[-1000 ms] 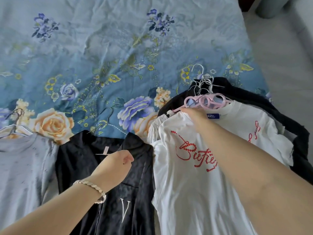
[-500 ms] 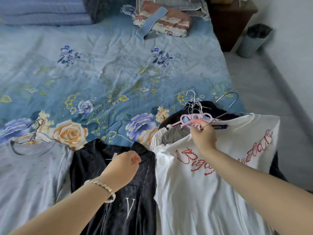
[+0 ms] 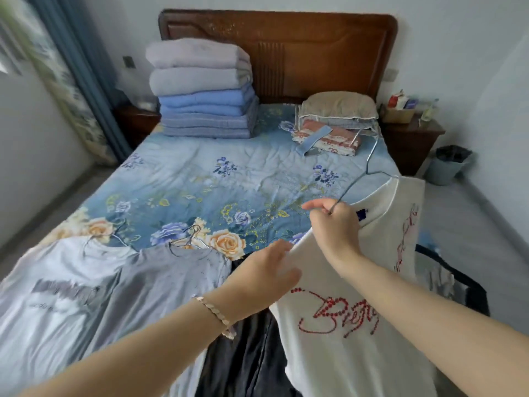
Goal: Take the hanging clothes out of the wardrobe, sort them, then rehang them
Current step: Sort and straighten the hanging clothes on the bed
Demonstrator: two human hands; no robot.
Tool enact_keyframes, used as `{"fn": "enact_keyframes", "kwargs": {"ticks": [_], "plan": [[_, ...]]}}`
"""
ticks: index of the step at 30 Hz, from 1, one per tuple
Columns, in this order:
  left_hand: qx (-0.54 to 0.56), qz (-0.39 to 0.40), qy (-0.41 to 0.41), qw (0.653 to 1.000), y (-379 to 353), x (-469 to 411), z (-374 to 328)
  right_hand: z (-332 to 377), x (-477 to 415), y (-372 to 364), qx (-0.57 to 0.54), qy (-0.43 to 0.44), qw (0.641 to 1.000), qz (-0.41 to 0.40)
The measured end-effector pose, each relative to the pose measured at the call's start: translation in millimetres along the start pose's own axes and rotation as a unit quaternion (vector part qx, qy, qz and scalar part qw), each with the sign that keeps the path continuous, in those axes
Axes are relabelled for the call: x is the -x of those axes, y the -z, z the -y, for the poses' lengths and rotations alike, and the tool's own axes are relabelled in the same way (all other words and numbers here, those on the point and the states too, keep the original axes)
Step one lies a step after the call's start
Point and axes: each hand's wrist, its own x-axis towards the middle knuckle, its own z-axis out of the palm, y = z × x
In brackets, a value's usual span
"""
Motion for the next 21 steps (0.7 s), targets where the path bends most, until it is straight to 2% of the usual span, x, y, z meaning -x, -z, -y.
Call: {"fn": "enact_keyframes", "kwargs": {"ticks": [3, 6, 9, 11, 13, 15, 17, 19, 21], "plan": [[-0.047, -0.095, 0.007, 0.994, 40.1, 53.2, -8.0, 62.6, 53.3, -24.0, -0.027, 0.054, 0.998, 0.03], [-0.061, -0.186, 0.034, 0.98, 77.5, 109.6, 3.3, 103.4, 103.4, -54.9, 0.01, 0.132, 0.983, 0.127], [-0.095, -0.234, 0.046, 0.966, 109.0, 164.1, 33.0, 133.2, 138.1, -79.0, 0.114, 0.223, 0.929, 0.272], [-0.101, -0.276, 0.074, 0.953, 125.4, 198.8, 57.8, 147.1, 151.2, -88.8, 0.149, 0.275, 0.892, 0.326], [-0.103, -0.317, 0.104, 0.937, 138.9, 230.9, 81.3, 153.4, 155.2, -98.8, 0.126, 0.304, 0.9, 0.288], [-0.123, -0.348, 0.115, 0.922, 151.5, 258.7, 101.4, 153.2, 152.7, -112.1, 0.094, 0.335, 0.917, 0.193], [-0.154, -0.362, 0.116, 0.912, 165.5, 283.1, 118.6, 154.8, 147.1, -128.6, 0.137, 0.36, 0.911, 0.149], [-0.173, -0.366, 0.1, 0.909, 179.9, 304.1, 134.7, 155.5, 136.5, -149.3, 0.19, 0.371, 0.887, 0.199], [-0.198, -0.363, 0.078, 0.907, 195.9, 320.8, 150.2, 163.0, 136.2, -166.8, 0.2, 0.339, 0.868, 0.302]]}}
